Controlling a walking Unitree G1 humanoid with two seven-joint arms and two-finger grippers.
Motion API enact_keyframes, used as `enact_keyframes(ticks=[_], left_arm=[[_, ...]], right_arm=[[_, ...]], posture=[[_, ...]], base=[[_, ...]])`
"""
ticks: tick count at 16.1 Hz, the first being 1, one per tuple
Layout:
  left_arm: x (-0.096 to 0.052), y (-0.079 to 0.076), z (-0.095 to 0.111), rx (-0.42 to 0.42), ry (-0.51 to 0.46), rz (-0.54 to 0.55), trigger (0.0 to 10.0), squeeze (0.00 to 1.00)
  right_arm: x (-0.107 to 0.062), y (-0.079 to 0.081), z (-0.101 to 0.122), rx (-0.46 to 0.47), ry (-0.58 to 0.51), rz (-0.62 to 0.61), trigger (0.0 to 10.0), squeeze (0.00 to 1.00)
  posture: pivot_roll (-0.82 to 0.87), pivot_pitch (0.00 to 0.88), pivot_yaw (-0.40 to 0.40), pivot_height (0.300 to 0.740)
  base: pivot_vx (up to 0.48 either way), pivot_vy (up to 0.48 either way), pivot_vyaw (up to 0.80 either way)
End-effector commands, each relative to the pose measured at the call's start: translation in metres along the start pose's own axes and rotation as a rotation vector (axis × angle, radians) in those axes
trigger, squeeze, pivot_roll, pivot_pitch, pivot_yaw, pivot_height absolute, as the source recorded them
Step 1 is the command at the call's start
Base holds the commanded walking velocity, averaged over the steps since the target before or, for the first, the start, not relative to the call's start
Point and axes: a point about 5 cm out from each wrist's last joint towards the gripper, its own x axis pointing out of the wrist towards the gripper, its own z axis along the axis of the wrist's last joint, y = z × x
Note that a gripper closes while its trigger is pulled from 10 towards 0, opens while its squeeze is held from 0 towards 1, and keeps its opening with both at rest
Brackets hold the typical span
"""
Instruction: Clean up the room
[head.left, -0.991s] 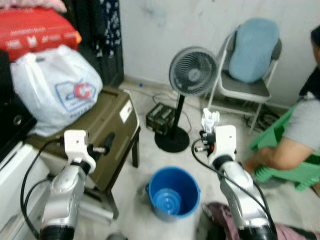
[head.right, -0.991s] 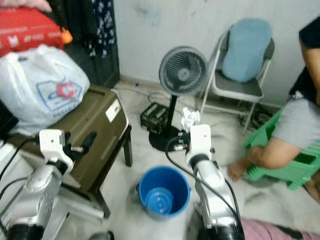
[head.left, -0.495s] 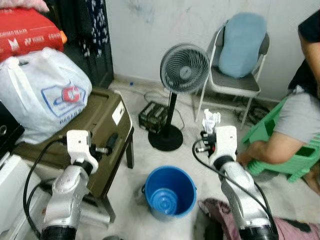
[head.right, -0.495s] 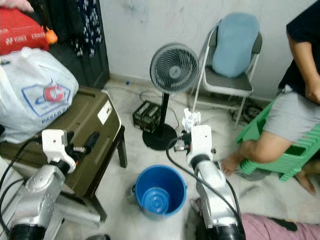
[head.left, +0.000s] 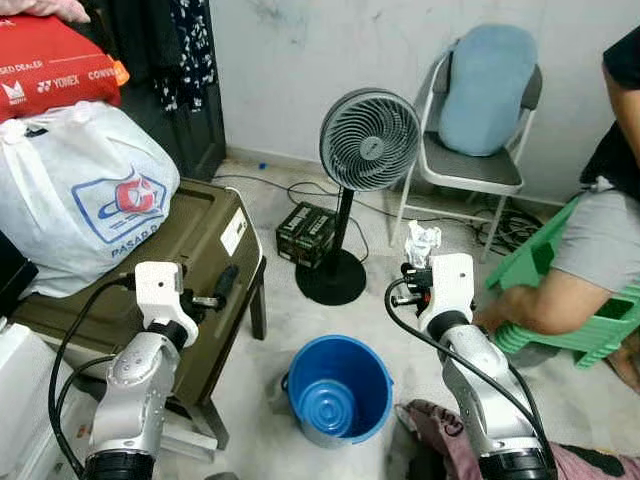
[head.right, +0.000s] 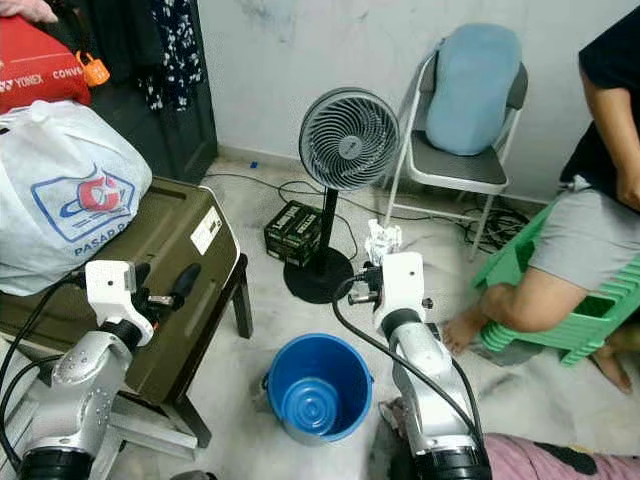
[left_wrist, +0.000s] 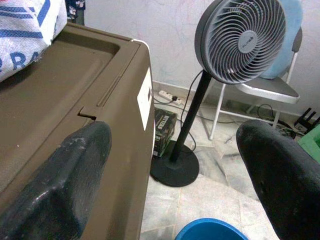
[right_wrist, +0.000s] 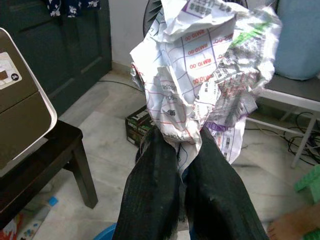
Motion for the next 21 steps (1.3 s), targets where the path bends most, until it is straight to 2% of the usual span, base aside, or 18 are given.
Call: enact_keyframes(ticks=[1, 9, 16, 18, 21], left_arm=[[0.0011, -0.0039, 0.0020, 0.006, -0.008, -0.024, 10.0, 0.00], [0.0023, -0.0056, 0.0024, 0.001, -0.012, -0.025, 10.0, 0.00], [0.0027, -0.0056, 0.0017, 0.005, -0.004, -0.021, 10.0, 0.00], [0.0026, -0.0055, 0.0010, 0.005, 0.000, -0.017, 10.0, 0.00], [0.0022, -0.0080, 0.0000, -0.007, 0.004, -0.040, 10.0, 0.00]], right_arm=[[0.0023, -0.0033, 0.0034, -0.001, -0.008, -0.010, 10.0, 0.00], [0.0029, -0.0053, 0.0033, -0.006, -0.006, -0.013, 10.0, 0.00], [0.0031, -0.0063, 0.0037, 0.012, -0.010, -0.021, 10.0, 0.00], [0.0032, -0.0064, 0.0005, 0.039, 0.018, -0.030, 10.0, 0.00], [0.0038, -0.0065, 0.0011, 0.030, 0.015, -0.030, 10.0, 0.00]], posture=[[-0.06, 0.000, -0.083, 0.740], [-0.06, 0.000, -0.089, 0.740], [-0.07, 0.000, -0.091, 0.740], [-0.07, 0.000, -0.092, 0.740], [-0.07, 0.000, -0.091, 0.740]], base=[[0.274, 0.000, 0.00], [0.303, 0.000, 0.00], [0.000, 0.000, 0.00], [0.000, 0.000, -0.80], [0.000, 0.000, -0.80]])
